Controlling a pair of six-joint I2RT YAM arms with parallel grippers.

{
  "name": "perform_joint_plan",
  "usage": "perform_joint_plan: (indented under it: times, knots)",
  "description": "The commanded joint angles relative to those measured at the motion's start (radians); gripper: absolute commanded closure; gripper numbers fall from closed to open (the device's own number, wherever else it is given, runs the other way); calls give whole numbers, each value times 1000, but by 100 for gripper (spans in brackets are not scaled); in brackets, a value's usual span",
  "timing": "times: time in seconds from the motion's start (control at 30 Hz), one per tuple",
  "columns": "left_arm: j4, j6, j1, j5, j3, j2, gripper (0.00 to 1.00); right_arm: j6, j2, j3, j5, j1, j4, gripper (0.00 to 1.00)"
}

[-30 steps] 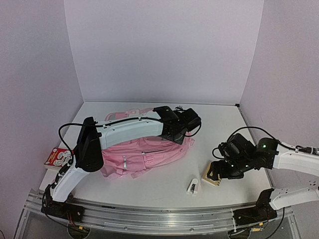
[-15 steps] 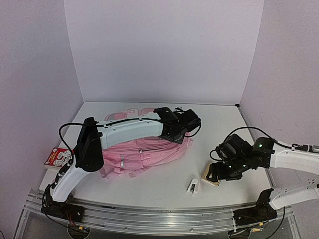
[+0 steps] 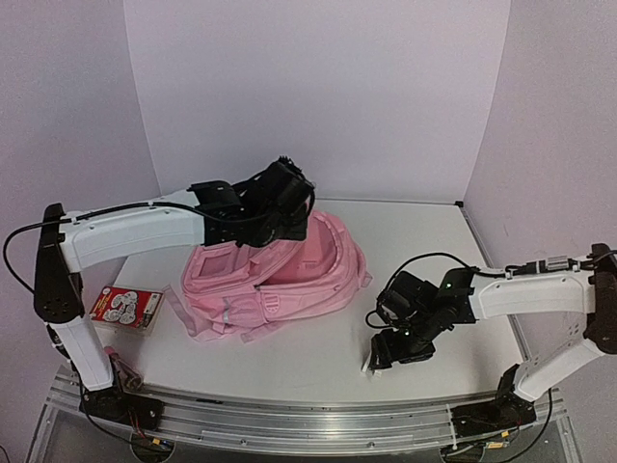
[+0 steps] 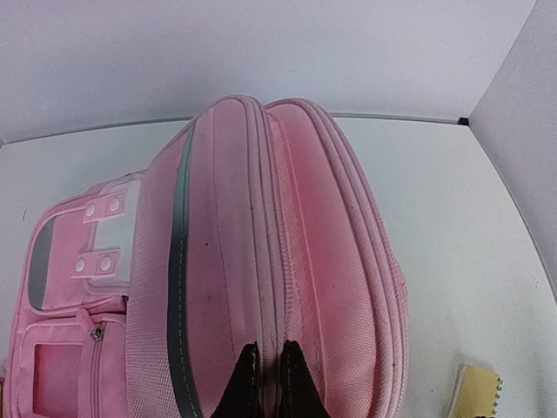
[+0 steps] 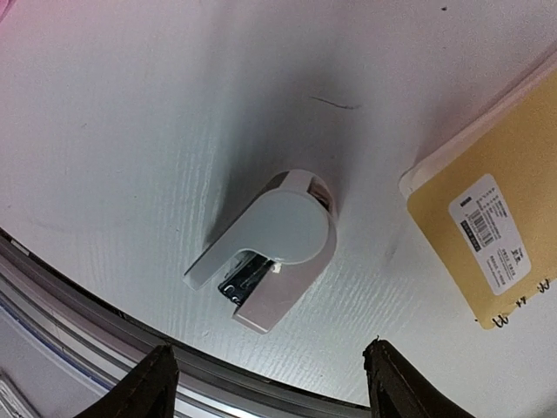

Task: Pack the student bag
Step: Pick up the stationery from the center of the board.

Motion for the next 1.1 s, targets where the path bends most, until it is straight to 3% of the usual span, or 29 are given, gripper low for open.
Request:
perform_joint_plan:
  times: [0.0, 0.3, 0.6, 0.77, 0.97, 1.07]
  knots:
    - [146, -38, 2, -61, -72, -120, 100, -27, 51, 48, -89, 10, 40, 35]
    - [126, -74, 3, -82, -85, -129, 100, -37, 97, 13, -47, 11, 31, 51]
    - [121, -64, 5, -93, -69, -124, 100, -31, 176, 30, 15, 11, 28, 59]
    - [123, -66, 6, -96, -72, -128, 100, -19, 185, 35, 94, 10, 34, 83]
    - [125, -58, 8, -92, -77, -123, 100, -51, 166, 31, 123, 10, 45, 98]
    - [122, -57, 11, -92, -77, -125, 100, -73, 119, 38, 118, 10, 42, 100]
